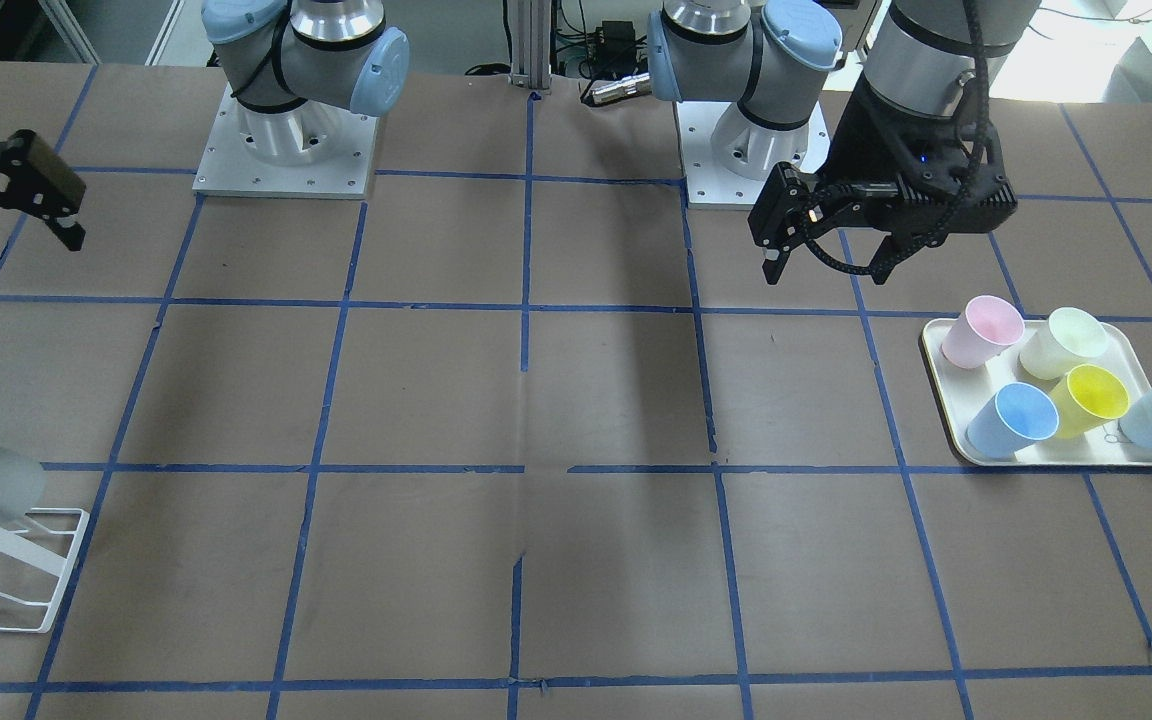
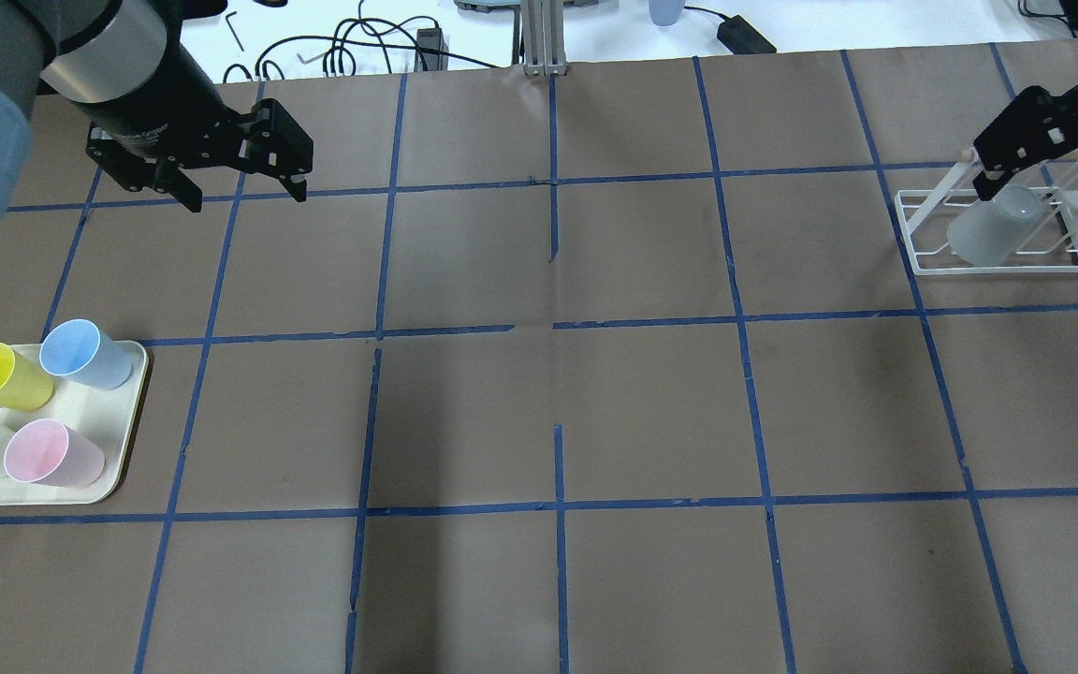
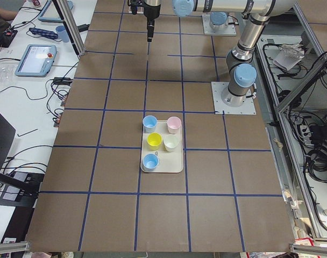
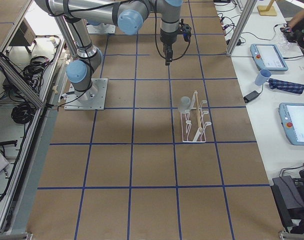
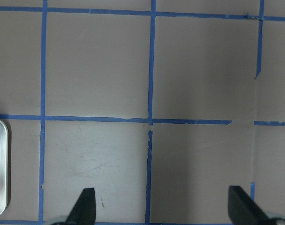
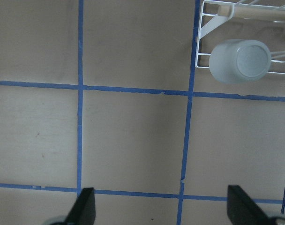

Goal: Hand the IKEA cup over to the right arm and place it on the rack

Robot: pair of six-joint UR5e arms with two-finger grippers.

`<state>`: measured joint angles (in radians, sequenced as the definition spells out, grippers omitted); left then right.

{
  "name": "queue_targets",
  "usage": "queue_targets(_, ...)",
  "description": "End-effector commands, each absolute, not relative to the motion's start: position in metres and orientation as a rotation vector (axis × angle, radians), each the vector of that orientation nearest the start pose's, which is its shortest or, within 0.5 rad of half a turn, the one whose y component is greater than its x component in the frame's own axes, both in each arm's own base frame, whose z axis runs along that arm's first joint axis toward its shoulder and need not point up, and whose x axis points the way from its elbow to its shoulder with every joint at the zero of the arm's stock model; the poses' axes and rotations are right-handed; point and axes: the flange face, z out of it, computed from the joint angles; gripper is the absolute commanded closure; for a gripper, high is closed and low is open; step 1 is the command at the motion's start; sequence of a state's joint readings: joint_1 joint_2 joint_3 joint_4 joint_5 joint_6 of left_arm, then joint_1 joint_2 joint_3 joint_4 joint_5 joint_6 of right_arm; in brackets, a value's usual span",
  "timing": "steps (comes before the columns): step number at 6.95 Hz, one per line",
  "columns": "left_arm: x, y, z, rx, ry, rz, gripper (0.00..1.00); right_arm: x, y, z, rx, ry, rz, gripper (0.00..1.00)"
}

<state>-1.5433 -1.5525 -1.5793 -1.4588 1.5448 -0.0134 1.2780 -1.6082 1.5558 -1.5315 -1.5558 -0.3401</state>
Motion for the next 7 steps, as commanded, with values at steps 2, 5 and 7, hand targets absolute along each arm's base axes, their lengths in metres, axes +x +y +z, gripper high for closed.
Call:
queue_targets(2, -0.122, -0.499, 0.505, -0.058, 3.160, -0.197, 0.00, 0.111, -0.488, 0.540, 0.035, 3.172, -0.091, 0.00)
queue_targets(5, -0.122, -0.500, 0.505, -0.039, 3.155, -0.197, 0.00, 0.163, -0.481, 0.542, -0.066, 3.150, -0.114, 0.00)
queue_targets(7, -0.121, -0.512, 0.508, -0.061, 3.151, -0.187, 0.00, 0.165, -0.488, 0.526, -0.087, 3.152, -0.057, 0.00)
